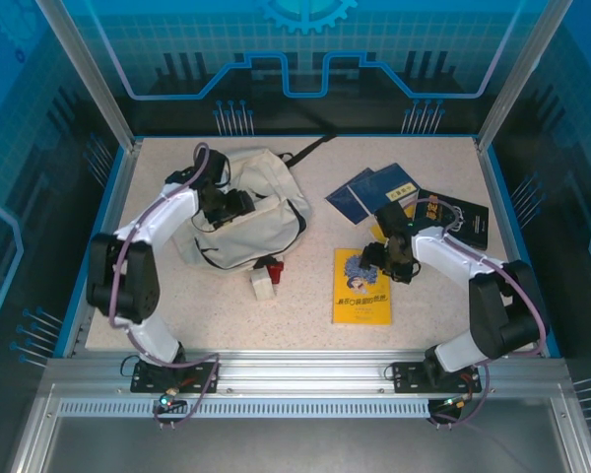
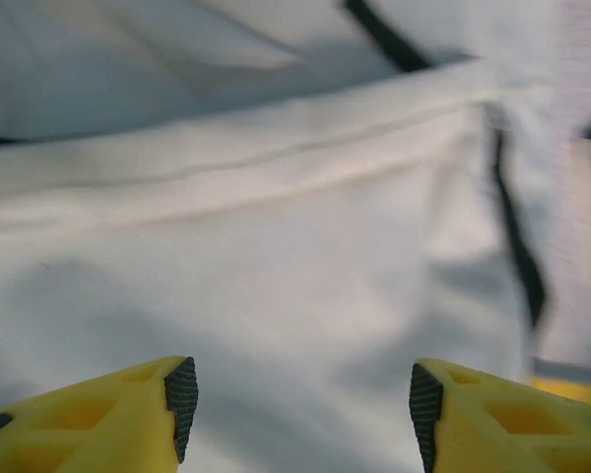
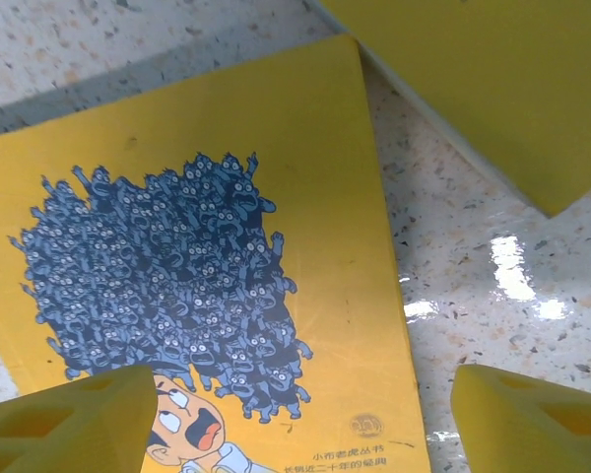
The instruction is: Pack the student bag
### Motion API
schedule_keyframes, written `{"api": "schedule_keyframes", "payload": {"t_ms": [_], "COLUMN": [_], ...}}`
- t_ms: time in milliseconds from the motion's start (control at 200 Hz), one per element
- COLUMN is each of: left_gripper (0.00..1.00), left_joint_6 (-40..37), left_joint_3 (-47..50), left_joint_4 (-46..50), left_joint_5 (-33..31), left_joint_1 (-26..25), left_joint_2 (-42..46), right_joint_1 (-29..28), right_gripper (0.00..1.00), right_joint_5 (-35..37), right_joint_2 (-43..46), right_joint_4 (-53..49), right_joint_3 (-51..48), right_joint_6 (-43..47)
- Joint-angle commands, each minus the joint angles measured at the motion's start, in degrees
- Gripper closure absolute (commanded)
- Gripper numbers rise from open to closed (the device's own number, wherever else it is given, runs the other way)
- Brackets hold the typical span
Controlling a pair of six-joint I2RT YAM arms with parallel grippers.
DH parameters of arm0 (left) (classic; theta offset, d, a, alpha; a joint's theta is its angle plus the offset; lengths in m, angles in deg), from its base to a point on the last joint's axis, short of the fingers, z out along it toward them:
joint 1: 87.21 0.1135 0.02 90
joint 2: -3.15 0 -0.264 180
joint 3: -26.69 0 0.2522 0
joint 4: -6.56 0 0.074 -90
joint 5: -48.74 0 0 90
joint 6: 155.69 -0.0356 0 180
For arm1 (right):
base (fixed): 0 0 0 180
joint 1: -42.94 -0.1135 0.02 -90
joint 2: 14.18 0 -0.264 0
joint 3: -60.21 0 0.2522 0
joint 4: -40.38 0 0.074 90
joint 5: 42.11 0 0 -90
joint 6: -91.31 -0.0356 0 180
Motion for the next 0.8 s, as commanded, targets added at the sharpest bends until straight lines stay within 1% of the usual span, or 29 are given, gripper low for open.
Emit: {"api": "schedule_keyframes", "payload": {"t_ms": [0, 65, 235, 320, 385, 470, 485, 545, 650, 795], "left_gripper": [0.38, 0.37, 0.38, 0.37, 0.37, 0.39, 0.4, 0.42, 0.45, 0.48], "left_joint_6": [4.7, 6.7, 14.5, 17.7, 18.8, 19.6, 19.8, 19.8, 19.3, 19.2], "left_joint_3": [3.2, 4.7, 10.0, 12.1, 12.5, 12.9, 12.9, 13.0, 12.3, 12.2], "left_joint_4": [-0.6, -1.2, -5.6, -8.1, -8.6, -9.5, -9.8, -10.4, -9.2, -10.9], "left_joint_5": [6.1, 6.8, 10.8, 10.7, 10.2, 9.6, 9.7, 9.2, 7.4, 8.8], "left_joint_1": [-5.2, -9.1, -18.8, -23.7, -26.3, -28.4, -28.7, -29.7, -30.4, -31.2], "left_joint_2": [5.2, 7.1, 8.5, 7.9, 6.1, 3.1, 2.5, 0.3, -3.2, -7.1], "right_joint_1": [-0.5, -0.5, -1.8, -3.1, -4.3, -5.9, -6.2, -6.8, -6.9, -6.7], "right_gripper": [0.21, 0.22, 0.3, 0.33, 0.35, 0.38, 0.38, 0.39, 0.41, 0.41], "right_joint_5": [-1.6, -2.4, -4.9, -5.8, -7.1, -8.3, -8.3, -8.3, -7.5, -7.7], "right_joint_2": [-2.0, -3.2, -4.9, -5.5, -6.3, -7.6, -7.8, -8.3, -7.9, -5.5], "right_joint_4": [-0.6, 0.0, 1.7, 2.3, 3.2, 4.0, 4.0, 4.0, 3.5, 3.1], "right_joint_3": [-2.2, -2.5, -2.6, -2.0, -1.4, -1.3, 0.2, 0.9, 1.2, 0.5], "right_joint_6": [2.4, 2.4, 2.5, 2.5, 2.3, 1.8, 1.7, 1.5, 1.3, 1.6]}}
